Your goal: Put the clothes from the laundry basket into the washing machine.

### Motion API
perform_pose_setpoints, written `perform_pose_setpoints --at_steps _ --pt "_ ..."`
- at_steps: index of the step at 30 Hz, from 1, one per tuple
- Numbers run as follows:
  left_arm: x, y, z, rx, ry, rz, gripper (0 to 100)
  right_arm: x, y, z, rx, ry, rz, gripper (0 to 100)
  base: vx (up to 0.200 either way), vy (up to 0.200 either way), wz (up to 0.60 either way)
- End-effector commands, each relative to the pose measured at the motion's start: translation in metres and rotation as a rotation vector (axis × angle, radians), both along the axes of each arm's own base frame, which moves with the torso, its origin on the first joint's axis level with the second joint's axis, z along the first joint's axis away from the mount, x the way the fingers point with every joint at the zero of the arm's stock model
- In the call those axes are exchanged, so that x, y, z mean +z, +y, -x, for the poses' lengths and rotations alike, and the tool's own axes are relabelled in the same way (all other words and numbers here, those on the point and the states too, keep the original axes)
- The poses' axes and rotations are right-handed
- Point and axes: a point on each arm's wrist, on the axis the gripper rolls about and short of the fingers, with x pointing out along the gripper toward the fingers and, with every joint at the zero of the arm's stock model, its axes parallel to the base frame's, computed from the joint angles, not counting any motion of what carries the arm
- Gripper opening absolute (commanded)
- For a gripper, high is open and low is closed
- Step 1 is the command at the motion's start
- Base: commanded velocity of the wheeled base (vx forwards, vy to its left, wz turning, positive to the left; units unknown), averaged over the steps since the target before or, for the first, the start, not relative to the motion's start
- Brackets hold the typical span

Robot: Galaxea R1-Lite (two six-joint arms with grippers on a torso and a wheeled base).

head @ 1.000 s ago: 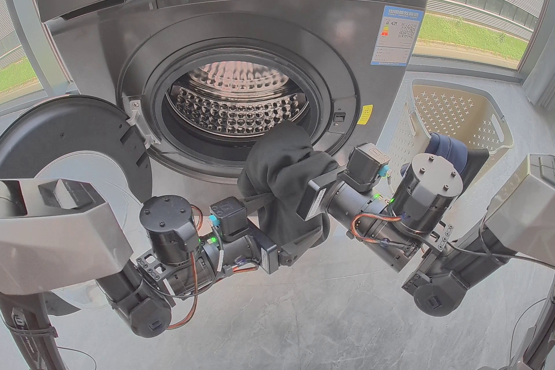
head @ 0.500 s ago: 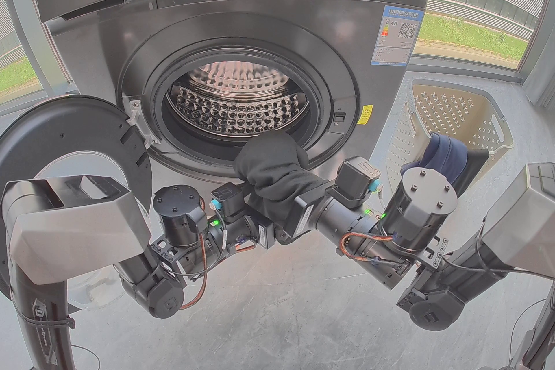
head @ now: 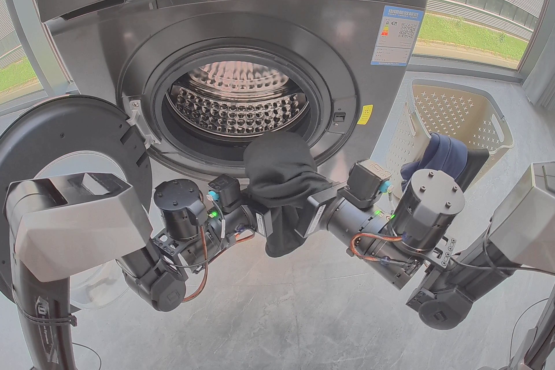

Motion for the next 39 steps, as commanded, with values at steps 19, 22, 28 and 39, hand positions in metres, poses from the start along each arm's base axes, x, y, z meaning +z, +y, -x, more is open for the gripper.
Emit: perform_pose_setpoints --at_steps 19,22,28,39 --pt "0.061 0.04 0.07 0.007 -0.021 0.072 0 -0.015 -0.03 0.022 0.001 0.06 0.079 100 0.0 0.0 0.0" --pt "0.066 0.051 0.089 -0.005 0.012 0.099 0 -0.012 -0.05 0.04 0.002 0.068 0.11 100 0.0 0.0 0.0" --pt "0.071 0.061 0.105 -0.006 0.023 0.117 0 -0.011 -0.079 0.064 0.032 0.075 0.165 100 0.0 0.0 0.0" --pt "0.058 0.065 0.105 0.014 0.062 0.074 0 -0.022 -0.107 0.051 -0.086 0.103 0.225 100 0.0 0.0 0.0"
